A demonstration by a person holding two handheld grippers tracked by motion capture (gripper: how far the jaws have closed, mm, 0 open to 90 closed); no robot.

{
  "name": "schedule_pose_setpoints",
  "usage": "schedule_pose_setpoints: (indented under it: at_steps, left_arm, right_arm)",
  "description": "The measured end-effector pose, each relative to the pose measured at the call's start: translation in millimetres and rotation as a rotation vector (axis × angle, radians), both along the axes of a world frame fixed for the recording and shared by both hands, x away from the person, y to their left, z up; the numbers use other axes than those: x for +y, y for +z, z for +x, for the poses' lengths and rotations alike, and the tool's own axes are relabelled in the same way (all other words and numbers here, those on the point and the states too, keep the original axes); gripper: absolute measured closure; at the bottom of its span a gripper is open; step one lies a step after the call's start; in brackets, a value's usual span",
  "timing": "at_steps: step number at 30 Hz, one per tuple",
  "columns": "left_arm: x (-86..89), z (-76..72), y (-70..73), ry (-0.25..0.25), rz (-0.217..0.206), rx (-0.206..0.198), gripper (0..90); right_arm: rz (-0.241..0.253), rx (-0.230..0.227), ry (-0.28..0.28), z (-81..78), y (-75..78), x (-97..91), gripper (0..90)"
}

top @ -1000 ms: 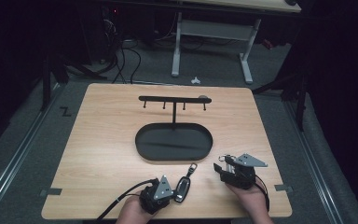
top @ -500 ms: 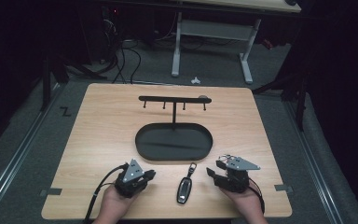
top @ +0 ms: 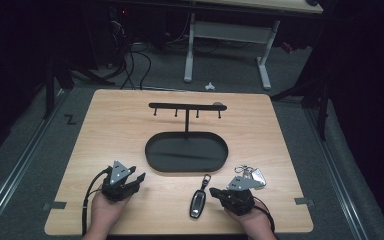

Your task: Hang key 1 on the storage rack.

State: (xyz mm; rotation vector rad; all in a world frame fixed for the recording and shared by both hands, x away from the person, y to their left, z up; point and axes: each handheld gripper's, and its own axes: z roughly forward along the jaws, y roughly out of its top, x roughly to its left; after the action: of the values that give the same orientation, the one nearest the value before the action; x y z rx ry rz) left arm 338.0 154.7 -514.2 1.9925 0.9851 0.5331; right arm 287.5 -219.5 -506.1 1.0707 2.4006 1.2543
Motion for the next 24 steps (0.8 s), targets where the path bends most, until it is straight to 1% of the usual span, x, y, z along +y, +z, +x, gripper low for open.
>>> schedule_pose_setpoints:
  at_steps: [1, 3, 6, 8, 11, 13, 16, 19, 21, 24]
  left_arm:
    - [-0.9, 0.1, -0.8, -0.004, 0.008, 0.004, 51.6]
    - [-2.8, -0.2, -1.6, -0.009, 0.011, 0.006, 49.3]
    - [-4.3, -1.7, -0.9, -0.008, 0.011, -0.013, 44.4]
    - [-3.5, -2.5, 0.3, -0.01, -0.002, -0.021, 40.8]
    - [-1.6, -3.7, 2.3, -0.014, -0.036, -0.035, 34.8]
    - [-1.1, -3.7, 2.4, -0.015, -0.043, -0.035, 33.0]
    - [-1.2, -3.4, 2.1, -0.017, -0.038, -0.031, 32.8]
    - [-2.3, -2.9, 3.4, -0.016, -0.041, -0.039, 32.8]
    - [-3.8, -1.8, 5.4, -0.019, -0.06, -0.041, 32.7]
    - [-8.3, 0.3, 7.8, -0.023, -0.072, -0.05, 32.7]
  right_arm:
    - [0.002, 0.001, 0.011, -1.0, -0.1, 2.6, 89.9]
    - [0.001, 0.005, 0.035, -3.7, -0.9, 9.3, 89.9]
    - [-0.018, 0.006, 0.077, -7.4, -2.7, 21.5, 89.9]
    - [-0.029, 0.01, 0.101, -9.0, -4.5, 29.0, 89.9]
    - [-0.05, 0.015, 0.135, -11.2, -6.9, 37.3, 89.9]
    - [-0.063, 0.014, 0.154, -12.2, -8.9, 40.7, 89.9]
    - [-0.082, 0.026, 0.166, -13.0, -11.4, 43.5, 89.9]
    - [-0.082, 0.024, 0.162, -13.2, -11.9, 42.0, 89.8]
    - [-0.084, 0.027, 0.154, -13.9, -12.2, 39.2, 89.8]
    - [-0.088, 0.028, 0.131, -16.1, -12.3, 31.7, 89.8]
